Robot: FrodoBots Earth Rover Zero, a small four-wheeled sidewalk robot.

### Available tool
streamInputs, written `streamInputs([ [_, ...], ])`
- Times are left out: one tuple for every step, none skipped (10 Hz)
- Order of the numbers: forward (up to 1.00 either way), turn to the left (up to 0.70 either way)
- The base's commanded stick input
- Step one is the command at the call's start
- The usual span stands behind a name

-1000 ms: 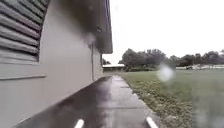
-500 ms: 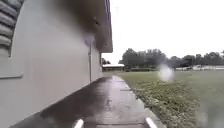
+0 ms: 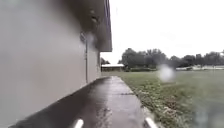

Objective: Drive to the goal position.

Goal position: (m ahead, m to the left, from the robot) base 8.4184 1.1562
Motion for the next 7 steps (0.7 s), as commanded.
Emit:
streamInputs([
  [0.85,0.0],
  [0.85,0.0],
  [0.85,0.0],
  [0.85,0.0],
  [0.85,0.0],
  [0.85,0.0],
  [0.85,0.0],
])
